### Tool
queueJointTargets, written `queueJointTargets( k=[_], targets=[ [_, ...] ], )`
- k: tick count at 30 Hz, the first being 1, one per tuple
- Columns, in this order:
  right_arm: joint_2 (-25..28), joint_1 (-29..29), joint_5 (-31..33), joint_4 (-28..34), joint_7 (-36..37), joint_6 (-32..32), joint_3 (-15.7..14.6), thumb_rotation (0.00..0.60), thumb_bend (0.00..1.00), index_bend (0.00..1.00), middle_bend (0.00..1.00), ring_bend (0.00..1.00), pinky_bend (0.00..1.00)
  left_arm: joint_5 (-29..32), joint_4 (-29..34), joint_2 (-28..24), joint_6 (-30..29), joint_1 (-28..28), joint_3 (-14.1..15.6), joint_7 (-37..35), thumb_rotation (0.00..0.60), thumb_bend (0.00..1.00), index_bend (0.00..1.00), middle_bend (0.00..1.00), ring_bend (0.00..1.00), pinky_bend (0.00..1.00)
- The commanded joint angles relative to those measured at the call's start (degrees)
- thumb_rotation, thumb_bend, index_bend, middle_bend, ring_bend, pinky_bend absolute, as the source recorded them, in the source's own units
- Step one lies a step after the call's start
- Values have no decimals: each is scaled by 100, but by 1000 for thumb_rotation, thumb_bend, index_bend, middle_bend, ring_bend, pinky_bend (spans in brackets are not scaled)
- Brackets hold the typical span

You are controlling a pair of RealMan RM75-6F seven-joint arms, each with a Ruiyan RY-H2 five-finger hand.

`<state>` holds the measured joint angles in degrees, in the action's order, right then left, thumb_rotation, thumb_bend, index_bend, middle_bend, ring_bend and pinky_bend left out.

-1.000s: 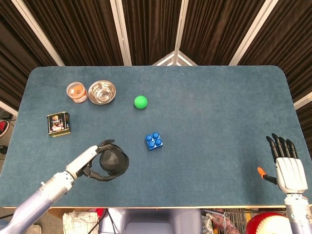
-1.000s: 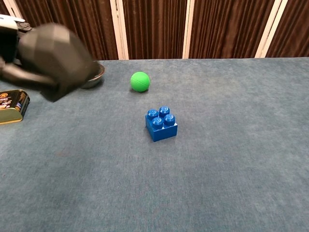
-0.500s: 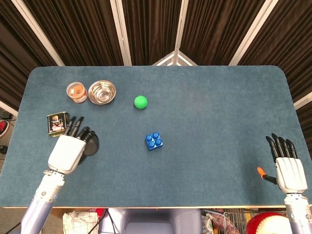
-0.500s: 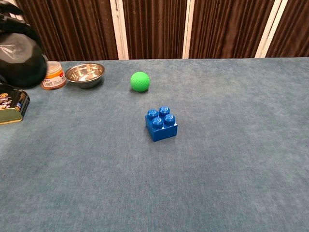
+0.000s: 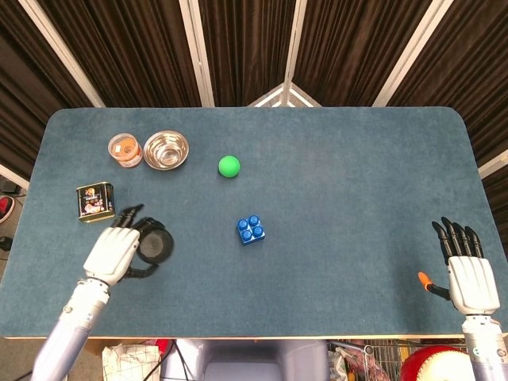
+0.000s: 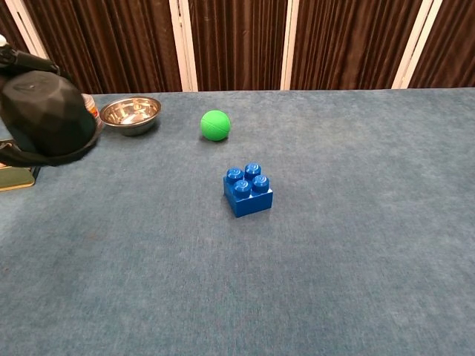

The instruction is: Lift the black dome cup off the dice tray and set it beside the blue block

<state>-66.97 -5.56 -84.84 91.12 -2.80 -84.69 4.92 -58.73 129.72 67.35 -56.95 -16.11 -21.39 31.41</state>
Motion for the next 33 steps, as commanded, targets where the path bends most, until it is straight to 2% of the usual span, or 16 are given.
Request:
queueJointTargets(
  k=[1,5,7,12,16,20,25,33],
  targets=[
    [-1,-7,9,-12,15,17,4,600,235,0,2,8,0,1695,527,-2021,2390,-166,-1035,-3811,600,427,429,392,0,0],
    [18,-2,-16,27,7,-5,0,600,235,0,2,8,0,1453,527,-2059,1672,-208,-719,-3447,600,427,429,389,0,0],
    [15,-2,-21,39,-2,-7,-2,600,235,0,2,8,0,1143,527,-1906,1077,-228,-441,-2902,600,427,429,388,0,0],
    [7,-6,-16,43,-21,6,-6,600,235,0,2,8,0,251,462,-982,-761,-299,362,-797,600,427,430,391,0,0],
    [2,-15,-11,44,-26,30,-10,600,235,0,2,8,0,-202,-9,-127,-1622,-451,759,472,600,427,428,393,0,0],
    [6,-18,-2,40,4,54,-18,600,235,0,2,8,0,-91,-301,439,-1893,-599,894,849,600,427,428,387,0,0],
    [4,-16,15,15,28,59,-13,600,235,0,2,8,0,-241,-810,947,-2033,-772,973,1028,600,427,427,382,0,0],
    [2,-25,30,-13,62,80,-8,600,235,0,2,8,0,-67,-1432,1455,-1864,-980,880,525,600,427,424,382,0,0]
  ],
)
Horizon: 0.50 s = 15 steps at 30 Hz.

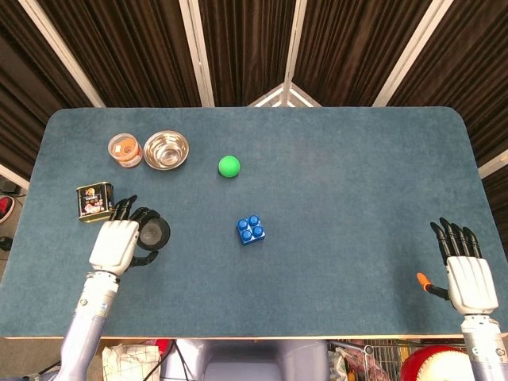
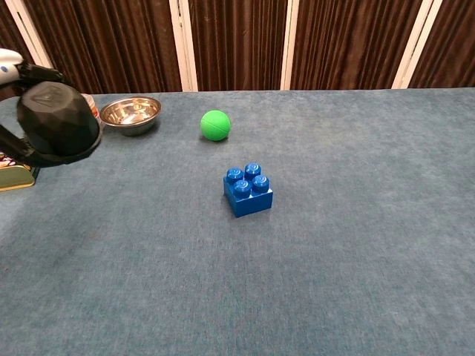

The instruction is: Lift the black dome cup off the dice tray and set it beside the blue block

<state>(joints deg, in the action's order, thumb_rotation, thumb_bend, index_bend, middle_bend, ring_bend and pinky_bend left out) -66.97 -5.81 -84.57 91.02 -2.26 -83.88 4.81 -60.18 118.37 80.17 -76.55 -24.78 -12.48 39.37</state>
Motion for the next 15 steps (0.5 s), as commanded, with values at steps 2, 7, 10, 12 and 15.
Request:
queueJointTargets(
  k=[2,7,10,12,15],
  targets=[
    [5,0,18,-10,28,1,12,600,235,0,2,8,0,138,-507,258,179,-140,-25,-481,600,427,424,380,0,0],
    [1,0,30,-23,33,9,11,600,235,0,2,8,0,289,-1012,446,437,-174,-35,-1074,600,427,424,374,0,0],
    [-5,-4,31,-42,41,20,9,600,235,0,2,8,0,286,-1258,537,555,-213,-37,-1310,600,427,424,368,0,0],
    [-12,-11,28,-33,18,31,4,600,235,0,2,8,0,280,-1392,593,636,-247,-18,-1414,600,427,422,361,0,0],
    [-18,-18,39,-32,-7,54,1,600,234,0,2,8,0,293,-1532,679,726,-307,-1,-1496,600,427,418,342,0,0]
  ],
)
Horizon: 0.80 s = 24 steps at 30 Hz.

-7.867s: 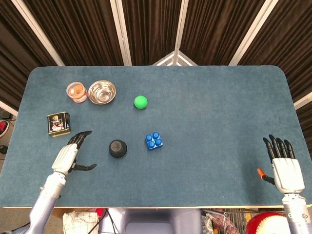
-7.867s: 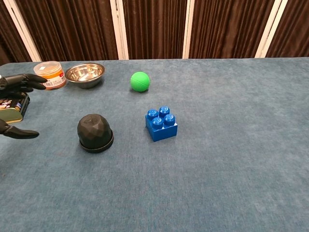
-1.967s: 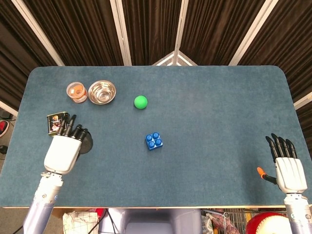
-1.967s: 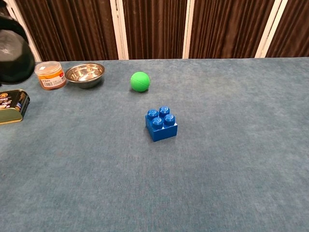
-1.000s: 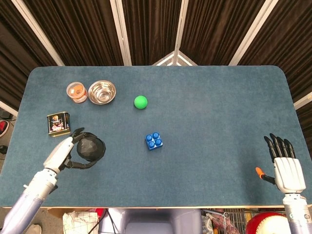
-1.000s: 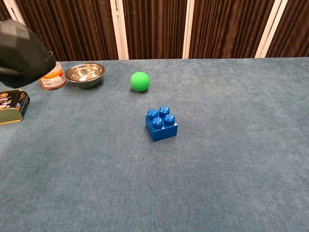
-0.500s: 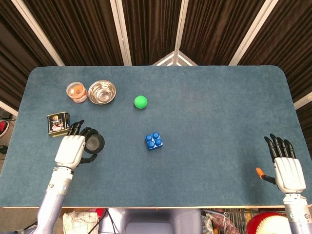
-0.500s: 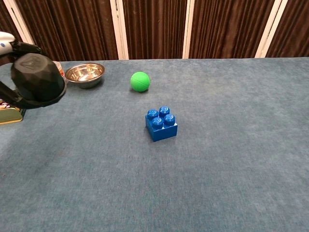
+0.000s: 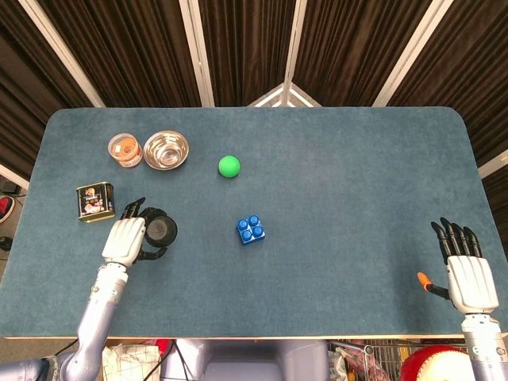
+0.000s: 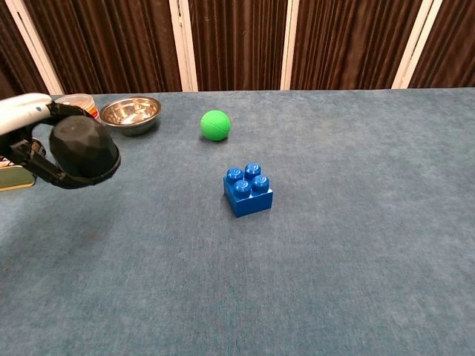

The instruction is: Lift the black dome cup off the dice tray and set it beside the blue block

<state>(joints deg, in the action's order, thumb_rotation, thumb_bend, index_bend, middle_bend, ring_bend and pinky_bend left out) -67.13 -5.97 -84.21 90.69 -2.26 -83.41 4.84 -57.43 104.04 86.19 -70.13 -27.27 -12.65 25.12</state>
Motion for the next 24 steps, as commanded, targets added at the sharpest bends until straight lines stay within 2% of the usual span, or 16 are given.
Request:
queueJointTargets(
  k=[1,15,24],
  targets=[
    [0,-3,6,4,-10,11,-3,600,234,0,2,8,0,42,-137,105,124,-80,22,-90,600,427,417,337,0,0],
    [-54,24,22,-76,34,7,-31,600,235,0,2,8,0,753,-762,650,387,-485,60,425,600,405,397,300,0,0],
    [-44,1,74,-154,105,36,20,600,234,0,2,8,0,998,-1129,1021,507,-631,26,351,600,405,393,277,0,0]
  ],
)
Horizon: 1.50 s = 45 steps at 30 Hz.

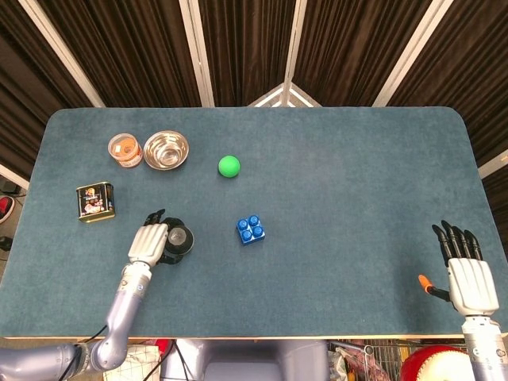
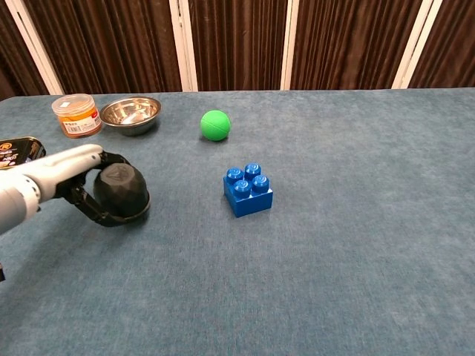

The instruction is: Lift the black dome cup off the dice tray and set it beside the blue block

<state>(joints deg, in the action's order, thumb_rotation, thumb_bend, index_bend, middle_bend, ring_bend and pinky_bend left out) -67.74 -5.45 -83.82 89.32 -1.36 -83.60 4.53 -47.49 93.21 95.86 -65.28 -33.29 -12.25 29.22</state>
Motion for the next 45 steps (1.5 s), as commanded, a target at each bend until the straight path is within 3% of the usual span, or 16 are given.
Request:
queueJointTargets(
  k=[1,10,17,25,37,45],
  targets=[
    [27,-59,43,-14,24,73,57,600,235,0,2,8,0,-10,-69,87,28,-39,-33,-111,600,405,393,275,0,0],
    [90,-64,28,55,31,49,75,600,235,0,2,8,0,-163,-355,316,136,-60,-69,-584,600,369,348,215,0,0],
    [97,-63,82,61,60,104,65,600,235,0,2,8,0,341,-264,250,341,-147,-26,-289,600,336,197,95,0,0],
    [85,-71,69,86,29,97,65,600,235,0,2,8,0,420,39,152,253,-246,-54,-138,600,335,163,65,0,0],
    [122,-34,37,125,73,26,57,600,235,0,2,8,0,288,420,2,-147,-241,-48,2,600,335,141,177,0,0],
    [151,-38,72,153,79,48,72,600,234,0,2,8,0,400,591,36,-370,-311,-23,306,600,335,200,295,0,0]
  ],
)
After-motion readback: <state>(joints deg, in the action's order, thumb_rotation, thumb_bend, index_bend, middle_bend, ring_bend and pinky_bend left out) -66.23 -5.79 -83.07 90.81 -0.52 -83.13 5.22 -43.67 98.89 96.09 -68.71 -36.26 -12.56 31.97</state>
